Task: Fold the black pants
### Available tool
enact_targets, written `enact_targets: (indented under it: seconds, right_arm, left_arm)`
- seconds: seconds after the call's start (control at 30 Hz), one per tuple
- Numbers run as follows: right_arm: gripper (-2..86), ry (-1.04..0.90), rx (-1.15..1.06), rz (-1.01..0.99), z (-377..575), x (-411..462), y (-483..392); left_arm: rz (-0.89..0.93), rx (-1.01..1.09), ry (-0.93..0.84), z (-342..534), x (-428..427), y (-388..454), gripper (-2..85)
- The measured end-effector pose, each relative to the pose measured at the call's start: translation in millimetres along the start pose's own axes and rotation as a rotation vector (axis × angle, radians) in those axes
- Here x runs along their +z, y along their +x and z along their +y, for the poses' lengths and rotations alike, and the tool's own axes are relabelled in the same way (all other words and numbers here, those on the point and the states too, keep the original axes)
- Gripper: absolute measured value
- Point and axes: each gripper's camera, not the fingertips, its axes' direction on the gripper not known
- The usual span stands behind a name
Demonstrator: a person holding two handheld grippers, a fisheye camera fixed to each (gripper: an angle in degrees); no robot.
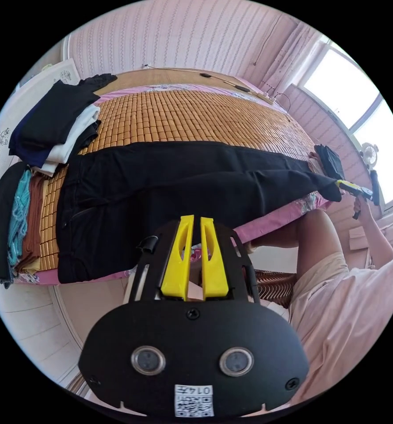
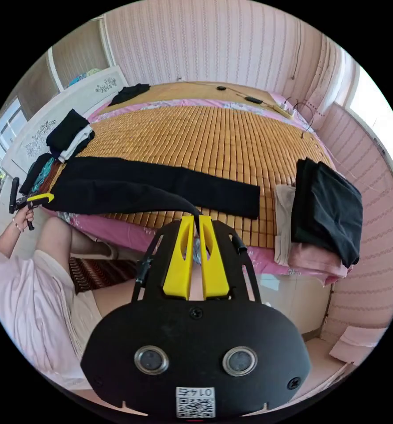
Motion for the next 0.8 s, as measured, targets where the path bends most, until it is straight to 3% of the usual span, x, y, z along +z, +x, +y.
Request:
enact_targets:
  seconds: [0.1,0.33,0.5,0.53,0.8]
  right_arm:
    - [2.3,-0.158,0.104,0.017,23.2,23.0,25.1]
    - [-0.1,-0.104,0.217,0.081,-28.2,70.0,33.9]
    - [-0.4,-0.159,0.190,0.231,-84.0,140.2,36.1]
    - [-0.4,-0.099,0.176,0.238,-90.9,141.3,38.1]
    - [-0.4,-0.130,0.212,0.209,-143.1,172.8,72.9]
  left_arm:
    - [0.004,-0.010,-0.014,-11.7,10.3,5.1,1.1]
    - [-0.074,0.019,-0.047,-80.5,57.1,15.6,-0.1]
    - [-0.261,-0.008,-0.080,-148.9,126.4,13.9,-0.8]
    - [-0.275,-0.019,-0.101,-154.2,134.4,12.1,-0.9]
    - [-0.227,0.020,-0.112,-198.5,154.8,10.2,-1.0]
